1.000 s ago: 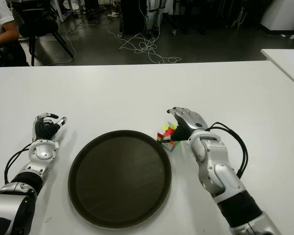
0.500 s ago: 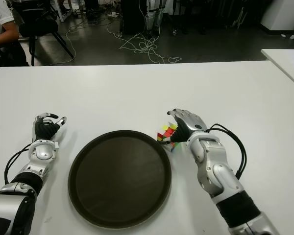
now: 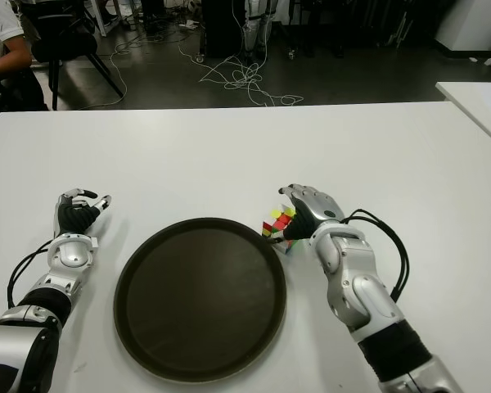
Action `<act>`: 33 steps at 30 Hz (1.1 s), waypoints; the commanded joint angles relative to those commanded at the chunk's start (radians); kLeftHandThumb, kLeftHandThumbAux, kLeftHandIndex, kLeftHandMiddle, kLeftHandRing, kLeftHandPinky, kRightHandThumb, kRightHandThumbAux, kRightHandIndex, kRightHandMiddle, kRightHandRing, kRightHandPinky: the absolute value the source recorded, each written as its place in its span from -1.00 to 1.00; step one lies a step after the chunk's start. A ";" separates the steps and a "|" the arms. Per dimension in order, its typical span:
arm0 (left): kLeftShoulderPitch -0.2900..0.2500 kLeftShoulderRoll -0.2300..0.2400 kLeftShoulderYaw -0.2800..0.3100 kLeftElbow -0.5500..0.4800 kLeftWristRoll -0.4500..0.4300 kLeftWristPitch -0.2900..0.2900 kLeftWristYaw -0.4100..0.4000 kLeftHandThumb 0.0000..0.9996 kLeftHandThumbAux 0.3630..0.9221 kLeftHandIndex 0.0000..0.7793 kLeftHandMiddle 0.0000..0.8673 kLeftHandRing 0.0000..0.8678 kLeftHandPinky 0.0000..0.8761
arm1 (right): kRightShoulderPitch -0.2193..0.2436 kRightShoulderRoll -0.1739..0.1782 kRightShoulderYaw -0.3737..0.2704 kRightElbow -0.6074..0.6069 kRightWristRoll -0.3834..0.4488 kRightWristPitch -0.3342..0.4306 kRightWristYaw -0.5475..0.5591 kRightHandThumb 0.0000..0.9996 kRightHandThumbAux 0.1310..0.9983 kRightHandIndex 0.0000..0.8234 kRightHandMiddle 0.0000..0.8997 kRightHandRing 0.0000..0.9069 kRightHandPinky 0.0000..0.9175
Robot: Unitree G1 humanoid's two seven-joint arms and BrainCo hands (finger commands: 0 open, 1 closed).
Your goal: Pick up the Rubik's Cube and put it in the plate
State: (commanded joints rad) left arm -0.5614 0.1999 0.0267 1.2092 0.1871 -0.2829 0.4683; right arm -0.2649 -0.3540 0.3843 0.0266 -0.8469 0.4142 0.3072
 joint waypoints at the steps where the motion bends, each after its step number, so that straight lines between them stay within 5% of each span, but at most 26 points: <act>1: 0.000 0.000 0.000 0.000 0.000 -0.001 0.000 0.42 0.23 0.13 0.93 0.93 0.89 | -0.004 0.000 0.001 0.011 0.001 -0.003 -0.004 -0.92 0.11 -1.00 -1.00 -0.95 -0.94; 33: -0.005 -0.001 -0.007 -0.001 0.005 0.020 0.012 0.42 0.22 0.13 0.91 0.91 0.87 | -0.051 0.009 -0.001 0.147 0.036 -0.043 -0.057 -0.83 0.21 -1.00 -0.95 -0.90 -0.91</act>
State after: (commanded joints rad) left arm -0.5667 0.1984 0.0201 1.2080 0.1921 -0.2630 0.4803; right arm -0.3162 -0.3445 0.3833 0.1736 -0.8105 0.3716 0.2506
